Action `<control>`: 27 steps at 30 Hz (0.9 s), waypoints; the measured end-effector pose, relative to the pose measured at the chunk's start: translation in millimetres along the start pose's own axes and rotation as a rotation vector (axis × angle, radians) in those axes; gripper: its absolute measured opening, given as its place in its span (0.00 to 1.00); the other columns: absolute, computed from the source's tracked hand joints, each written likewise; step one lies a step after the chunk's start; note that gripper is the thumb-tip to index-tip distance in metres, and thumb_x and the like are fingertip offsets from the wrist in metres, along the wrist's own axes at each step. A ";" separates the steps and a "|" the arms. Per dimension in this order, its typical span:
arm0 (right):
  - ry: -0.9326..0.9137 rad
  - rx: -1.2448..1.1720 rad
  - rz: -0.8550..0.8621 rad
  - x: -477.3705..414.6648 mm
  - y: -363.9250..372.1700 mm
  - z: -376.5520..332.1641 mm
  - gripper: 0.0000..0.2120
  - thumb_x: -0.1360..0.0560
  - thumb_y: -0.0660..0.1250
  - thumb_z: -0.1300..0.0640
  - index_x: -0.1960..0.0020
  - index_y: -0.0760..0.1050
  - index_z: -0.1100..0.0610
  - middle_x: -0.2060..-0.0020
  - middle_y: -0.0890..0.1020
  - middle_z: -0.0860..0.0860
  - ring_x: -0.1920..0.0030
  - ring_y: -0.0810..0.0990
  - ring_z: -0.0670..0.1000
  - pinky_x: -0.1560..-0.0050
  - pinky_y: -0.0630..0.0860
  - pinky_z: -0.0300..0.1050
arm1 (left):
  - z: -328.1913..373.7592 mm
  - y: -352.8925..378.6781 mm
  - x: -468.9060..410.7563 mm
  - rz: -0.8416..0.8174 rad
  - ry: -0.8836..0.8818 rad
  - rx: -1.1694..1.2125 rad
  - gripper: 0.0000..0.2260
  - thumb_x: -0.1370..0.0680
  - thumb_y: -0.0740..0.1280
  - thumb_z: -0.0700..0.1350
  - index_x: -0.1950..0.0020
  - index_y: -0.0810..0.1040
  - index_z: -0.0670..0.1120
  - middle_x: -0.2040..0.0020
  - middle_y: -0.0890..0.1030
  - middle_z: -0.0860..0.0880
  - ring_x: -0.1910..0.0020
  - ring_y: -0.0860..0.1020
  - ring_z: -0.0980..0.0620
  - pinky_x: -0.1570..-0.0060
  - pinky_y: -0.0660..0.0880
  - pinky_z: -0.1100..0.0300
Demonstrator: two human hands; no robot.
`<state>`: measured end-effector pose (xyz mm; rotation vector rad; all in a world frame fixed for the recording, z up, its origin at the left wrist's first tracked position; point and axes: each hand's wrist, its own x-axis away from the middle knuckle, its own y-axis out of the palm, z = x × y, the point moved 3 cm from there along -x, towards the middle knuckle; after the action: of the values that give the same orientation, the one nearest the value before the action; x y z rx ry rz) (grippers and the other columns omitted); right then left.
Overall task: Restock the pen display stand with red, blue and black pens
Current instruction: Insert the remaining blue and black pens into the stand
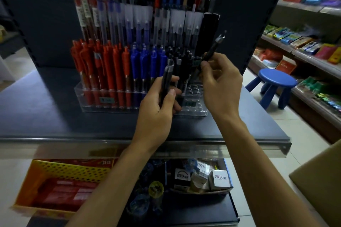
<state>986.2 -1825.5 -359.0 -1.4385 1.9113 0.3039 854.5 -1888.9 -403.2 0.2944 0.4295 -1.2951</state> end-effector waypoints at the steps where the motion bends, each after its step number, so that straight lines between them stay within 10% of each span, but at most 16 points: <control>1: -0.009 0.005 0.005 -0.5 0.1 -1.5 0.04 0.21 0.65 0.59 0.48 0.78 0.55 0.62 0.81 0.47 0.62 0.80 0.48 0.58 0.79 0.43 | 0.0 0.1 0.0 -0.002 -0.001 0.000 0.11 0.17 0.58 0.40 0.41 0.74 0.54 0.54 0.81 0.53 0.62 0.79 0.51 0.58 0.76 0.64; 27: -0.034 0.280 -0.167 -7.2 -1.7 -22.8 0.05 0.20 0.62 0.59 0.50 0.74 0.59 0.61 0.81 0.52 0.62 0.80 0.51 0.58 0.78 0.53 | 2.7 -3.0 1.0 -0.044 -0.037 0.061 0.12 0.17 0.58 0.41 0.42 0.73 0.57 0.54 0.80 0.53 0.61 0.78 0.49 0.58 0.77 0.61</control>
<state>979.6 -1833.9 -337.5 -1.3823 1.7150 -0.0180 852.3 -1891.7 -401.1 0.3129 0.3678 -1.3567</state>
